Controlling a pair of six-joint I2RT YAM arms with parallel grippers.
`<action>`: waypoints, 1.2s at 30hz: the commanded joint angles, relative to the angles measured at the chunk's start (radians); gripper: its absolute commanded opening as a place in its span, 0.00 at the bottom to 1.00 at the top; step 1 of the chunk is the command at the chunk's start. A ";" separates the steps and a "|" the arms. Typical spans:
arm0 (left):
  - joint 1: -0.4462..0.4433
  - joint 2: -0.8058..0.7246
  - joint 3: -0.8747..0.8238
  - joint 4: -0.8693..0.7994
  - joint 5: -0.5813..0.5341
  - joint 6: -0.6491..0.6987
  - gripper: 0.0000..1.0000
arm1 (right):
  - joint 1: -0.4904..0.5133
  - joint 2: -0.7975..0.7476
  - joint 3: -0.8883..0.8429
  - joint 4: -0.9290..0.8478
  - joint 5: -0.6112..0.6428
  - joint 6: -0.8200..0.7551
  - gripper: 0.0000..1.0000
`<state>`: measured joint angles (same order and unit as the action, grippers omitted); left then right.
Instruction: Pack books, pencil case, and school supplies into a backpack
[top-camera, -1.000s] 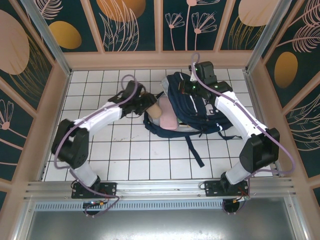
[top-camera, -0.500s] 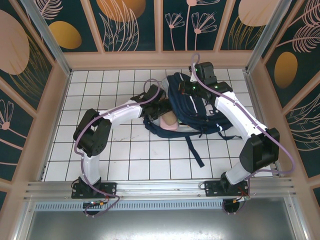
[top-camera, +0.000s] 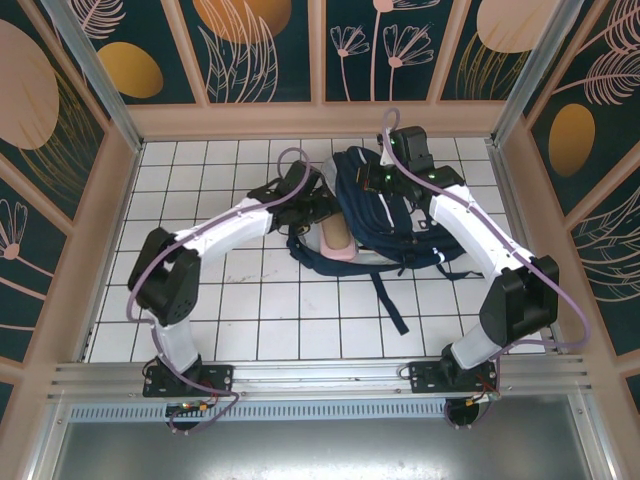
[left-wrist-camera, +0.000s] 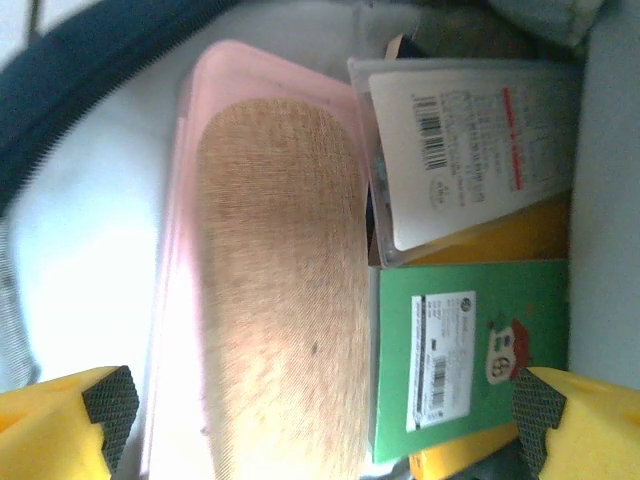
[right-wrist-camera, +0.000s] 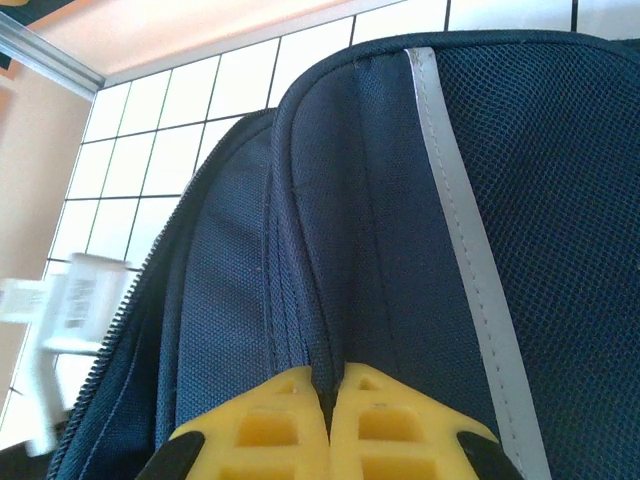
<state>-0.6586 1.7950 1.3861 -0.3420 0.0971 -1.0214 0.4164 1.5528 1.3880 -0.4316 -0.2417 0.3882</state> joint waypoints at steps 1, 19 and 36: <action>0.049 -0.125 -0.078 -0.052 -0.039 0.015 0.97 | -0.005 -0.064 -0.031 0.070 -0.036 0.037 0.00; 0.148 -0.127 -0.086 0.017 0.039 0.132 0.97 | 0.017 -0.208 -0.222 0.051 0.053 0.086 0.46; 0.148 0.461 0.538 -0.104 0.217 0.553 0.96 | 0.023 -0.487 -0.581 0.003 0.146 0.305 0.45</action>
<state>-0.5095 2.1826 1.8614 -0.3794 0.2226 -0.5510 0.4332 1.1053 0.8444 -0.4007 -0.1413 0.6331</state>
